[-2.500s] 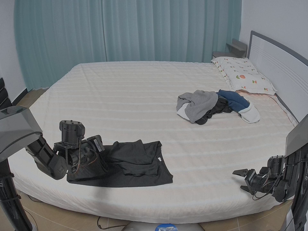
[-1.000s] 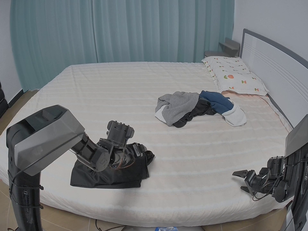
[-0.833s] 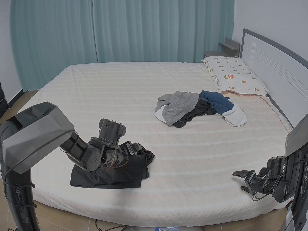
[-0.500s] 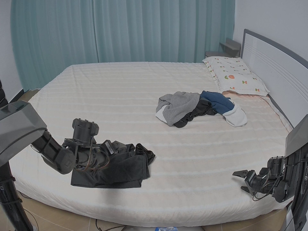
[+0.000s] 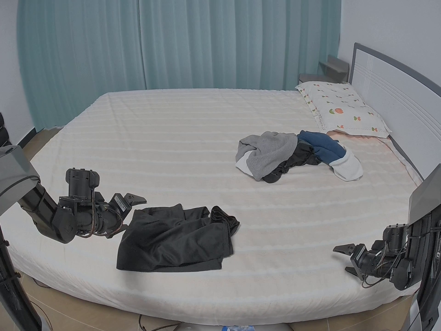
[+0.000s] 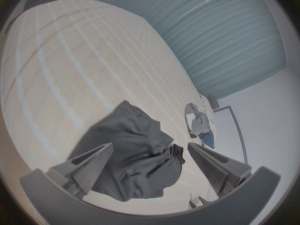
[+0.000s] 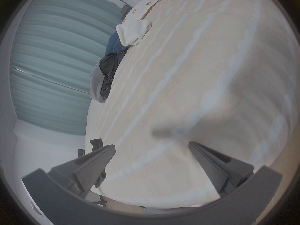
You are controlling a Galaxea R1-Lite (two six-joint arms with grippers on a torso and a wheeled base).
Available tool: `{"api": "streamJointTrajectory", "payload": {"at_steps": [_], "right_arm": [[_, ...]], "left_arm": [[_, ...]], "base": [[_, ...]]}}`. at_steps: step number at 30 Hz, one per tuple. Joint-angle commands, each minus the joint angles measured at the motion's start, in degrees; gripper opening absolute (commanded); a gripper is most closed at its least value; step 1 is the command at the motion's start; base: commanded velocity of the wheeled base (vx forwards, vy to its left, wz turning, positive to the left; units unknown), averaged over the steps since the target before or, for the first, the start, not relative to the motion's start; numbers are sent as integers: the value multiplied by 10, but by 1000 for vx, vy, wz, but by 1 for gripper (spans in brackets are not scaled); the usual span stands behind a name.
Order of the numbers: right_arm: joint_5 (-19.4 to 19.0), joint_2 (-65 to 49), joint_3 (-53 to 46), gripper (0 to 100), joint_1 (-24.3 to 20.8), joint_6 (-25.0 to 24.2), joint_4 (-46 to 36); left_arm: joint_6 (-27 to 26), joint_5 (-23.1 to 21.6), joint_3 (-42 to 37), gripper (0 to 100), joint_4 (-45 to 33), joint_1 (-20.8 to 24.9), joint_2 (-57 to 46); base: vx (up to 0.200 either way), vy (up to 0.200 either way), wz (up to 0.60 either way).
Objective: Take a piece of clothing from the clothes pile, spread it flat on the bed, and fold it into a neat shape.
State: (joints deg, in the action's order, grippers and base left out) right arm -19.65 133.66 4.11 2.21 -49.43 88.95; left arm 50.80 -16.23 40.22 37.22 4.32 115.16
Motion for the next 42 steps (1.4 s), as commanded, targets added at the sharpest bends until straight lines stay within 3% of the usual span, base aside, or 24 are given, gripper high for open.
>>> {"api": "streamJointTrajectory", "payload": {"at_steps": [1, 10, 18, 28, 34, 42], "right_arm": [[0, 0, -1, 100, -1, 0, 7], [1, 0, -1, 100, -3, 0, 7], [0, 1, 0, 100, -3, 0, 7], [0, 1, -1, 100, -3, 5, 7], [0, 1, -2, 100, -3, 5, 7], [0, 1, -2, 100, -3, 5, 7]], "left_arm": [[0, 1, 13, 100, 0, -11, 24], [-3, 10, 71, 100, -1, -6, 74], [-17, 20, 141, 100, -1, 15, 129], [-44, 34, 232, 100, -5, 102, 197], [-66, 112, 282, 100, -5, 120, 251], [-71, 124, 268, 100, -4, 127, 255]], "base": [[0, 200, 0], [0, 200, 0], [0, 0, 0], [0, 0, 0], [0, 0, 0], [0, 0, 0]]}}
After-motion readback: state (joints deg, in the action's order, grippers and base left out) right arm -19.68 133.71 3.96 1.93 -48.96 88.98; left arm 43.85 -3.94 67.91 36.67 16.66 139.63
